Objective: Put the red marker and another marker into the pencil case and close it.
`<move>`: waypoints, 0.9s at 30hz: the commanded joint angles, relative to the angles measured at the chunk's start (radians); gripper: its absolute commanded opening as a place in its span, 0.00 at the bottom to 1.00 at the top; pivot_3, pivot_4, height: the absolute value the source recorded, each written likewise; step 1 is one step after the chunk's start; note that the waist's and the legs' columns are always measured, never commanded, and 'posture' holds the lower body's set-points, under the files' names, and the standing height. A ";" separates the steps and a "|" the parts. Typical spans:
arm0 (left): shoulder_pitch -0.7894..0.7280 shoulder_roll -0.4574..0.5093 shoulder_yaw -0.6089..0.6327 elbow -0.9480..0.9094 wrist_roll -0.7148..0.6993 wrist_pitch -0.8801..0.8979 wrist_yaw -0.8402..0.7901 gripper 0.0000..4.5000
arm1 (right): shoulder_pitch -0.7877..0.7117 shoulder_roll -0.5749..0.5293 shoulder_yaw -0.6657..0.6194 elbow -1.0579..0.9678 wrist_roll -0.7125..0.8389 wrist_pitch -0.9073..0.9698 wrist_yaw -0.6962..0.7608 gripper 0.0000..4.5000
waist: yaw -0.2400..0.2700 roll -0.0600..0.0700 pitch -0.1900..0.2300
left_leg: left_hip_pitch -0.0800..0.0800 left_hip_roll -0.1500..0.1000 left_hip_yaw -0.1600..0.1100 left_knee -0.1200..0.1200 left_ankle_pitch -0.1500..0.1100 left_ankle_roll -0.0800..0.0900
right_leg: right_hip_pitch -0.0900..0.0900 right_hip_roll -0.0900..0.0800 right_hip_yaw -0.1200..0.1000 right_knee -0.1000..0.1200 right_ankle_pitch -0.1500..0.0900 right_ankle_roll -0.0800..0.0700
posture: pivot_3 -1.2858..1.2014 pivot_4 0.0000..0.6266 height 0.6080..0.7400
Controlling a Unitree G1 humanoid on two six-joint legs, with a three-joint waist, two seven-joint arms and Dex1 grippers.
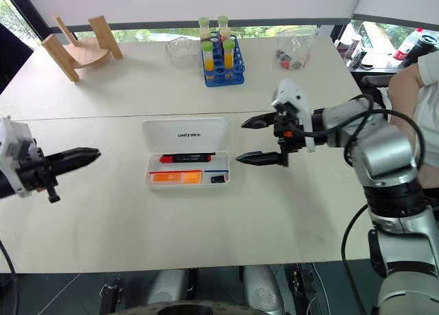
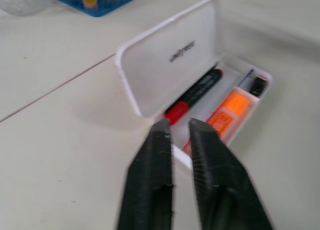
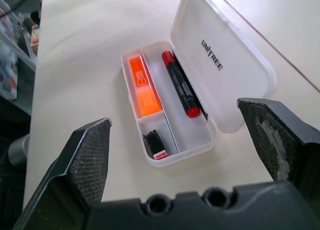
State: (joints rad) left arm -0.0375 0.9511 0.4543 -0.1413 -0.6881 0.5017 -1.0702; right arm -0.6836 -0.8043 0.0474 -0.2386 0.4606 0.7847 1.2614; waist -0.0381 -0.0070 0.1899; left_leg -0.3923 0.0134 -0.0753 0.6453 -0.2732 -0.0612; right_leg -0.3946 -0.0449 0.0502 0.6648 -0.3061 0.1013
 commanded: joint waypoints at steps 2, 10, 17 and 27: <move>-0.206 -0.049 -0.148 0.258 0.119 -0.132 -0.061 0.01 | 0.007 -0.003 -0.047 -0.079 0.079 0.024 -0.029 1.00 | -0.001 -0.001 0.000 | 0.000 0.000 0.000 0.001 0.000 0.000 | 0.000 0.000 0.000 0.000 0.000 0.000 | 0.52 0.24 1.00; -0.657 -0.232 -0.352 0.813 0.349 -0.396 -0.096 0.01 | 0.033 -0.014 -0.057 -0.122 0.090 0.030 -0.125 1.00 | 0.002 -0.002 0.000 | -0.004 -0.001 -0.001 0.003 0.000 0.000 | -0.002 0.000 -0.001 0.001 0.000 0.001 | 0.52 0.24 1.00; -0.766 -0.312 -0.397 0.894 0.353 -0.368 -0.261 0.01 | 0.063 -0.042 -0.073 -0.157 0.114 0.058 -0.175 1.00 | -0.009 -0.002 0.000 | -0.014 -0.001 -0.001 0.004 0.000 0.000 | -0.013 0.000 -0.001 0.003 0.000 0.001 | 0.52 0.24 1.00; -0.550 -0.241 -0.508 0.511 0.331 -0.148 -0.464 0.01 | 0.169 -0.158 -0.036 -0.199 0.070 0.037 -0.174 1.00 | 0.001 -0.002 0.000 | -0.014 -0.001 -0.003 0.004 0.001 0.000 | -0.013 0.000 -0.001 0.003 0.000 0.001 | 0.52 0.24 1.00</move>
State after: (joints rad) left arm -0.6061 0.7032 -0.0286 0.4453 -0.3446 0.3350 -1.5132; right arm -0.5247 -0.9442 0.0148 -0.4042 0.5491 0.8481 1.0820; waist -0.0375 -0.0086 0.1896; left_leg -0.4066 0.0122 -0.0783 0.6496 -0.2727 -0.0613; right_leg -0.4067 -0.0455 0.0490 0.6677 -0.3057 0.1021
